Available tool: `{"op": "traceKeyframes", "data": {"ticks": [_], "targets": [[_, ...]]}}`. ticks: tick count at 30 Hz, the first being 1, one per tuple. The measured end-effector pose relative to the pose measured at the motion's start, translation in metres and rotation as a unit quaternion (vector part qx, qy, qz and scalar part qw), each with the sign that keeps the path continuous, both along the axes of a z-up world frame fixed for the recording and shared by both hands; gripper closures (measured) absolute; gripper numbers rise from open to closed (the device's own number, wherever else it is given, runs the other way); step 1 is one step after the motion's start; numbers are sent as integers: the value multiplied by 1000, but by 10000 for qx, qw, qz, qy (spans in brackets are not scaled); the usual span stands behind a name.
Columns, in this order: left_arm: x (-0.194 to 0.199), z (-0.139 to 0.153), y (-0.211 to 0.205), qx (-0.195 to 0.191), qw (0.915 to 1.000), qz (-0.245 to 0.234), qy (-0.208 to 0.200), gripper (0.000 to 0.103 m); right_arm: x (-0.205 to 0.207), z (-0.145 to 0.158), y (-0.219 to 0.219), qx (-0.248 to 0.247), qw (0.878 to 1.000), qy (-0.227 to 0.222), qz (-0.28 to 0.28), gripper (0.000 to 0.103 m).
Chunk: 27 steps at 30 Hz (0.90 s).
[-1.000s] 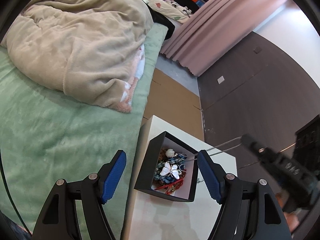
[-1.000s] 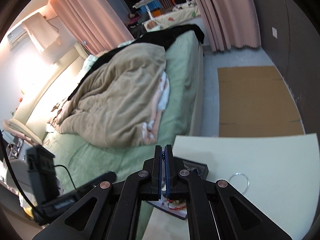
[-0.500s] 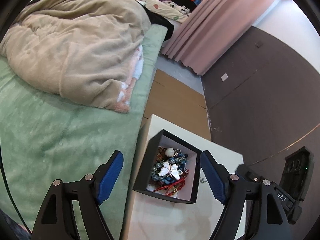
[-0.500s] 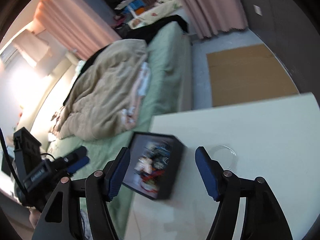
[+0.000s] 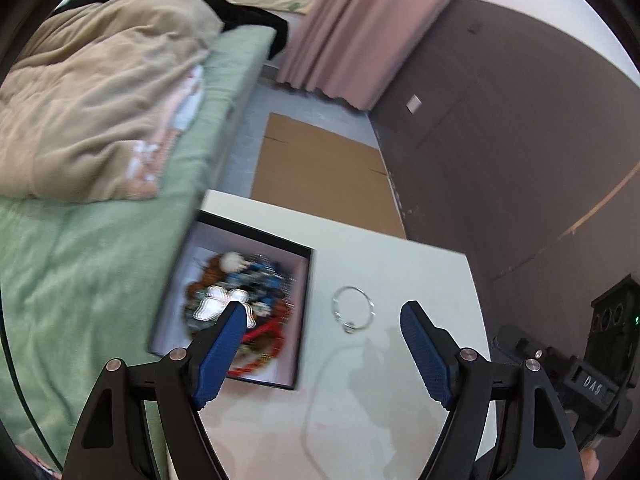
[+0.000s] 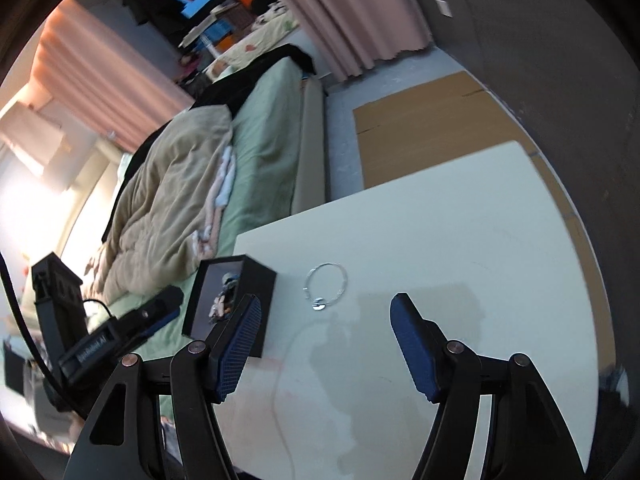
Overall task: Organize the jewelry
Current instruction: 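Grasp the large silver hoop with the left gripper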
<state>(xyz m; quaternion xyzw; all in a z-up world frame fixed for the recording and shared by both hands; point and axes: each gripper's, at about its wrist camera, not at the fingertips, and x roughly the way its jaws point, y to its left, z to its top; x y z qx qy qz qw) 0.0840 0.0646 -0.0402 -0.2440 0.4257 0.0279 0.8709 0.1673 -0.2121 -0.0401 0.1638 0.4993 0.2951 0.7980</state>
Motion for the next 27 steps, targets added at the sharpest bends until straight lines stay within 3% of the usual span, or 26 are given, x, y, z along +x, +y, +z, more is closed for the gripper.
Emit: {"op": "traceKeyframes", "data": {"ticks": [9, 18, 27], "targets": [[29, -11, -52, 500, 9975, -415, 266, 23, 0, -7, -51, 115, 9983, 222, -517, 35], [65, -41, -86, 1059, 9875, -825, 830, 31, 13, -14, -80, 207, 9960, 350, -797, 35], [89, -69, -95, 1455, 9775, -712, 1349, 31, 25, -18, -88, 410, 9934, 492, -949, 35]]}}
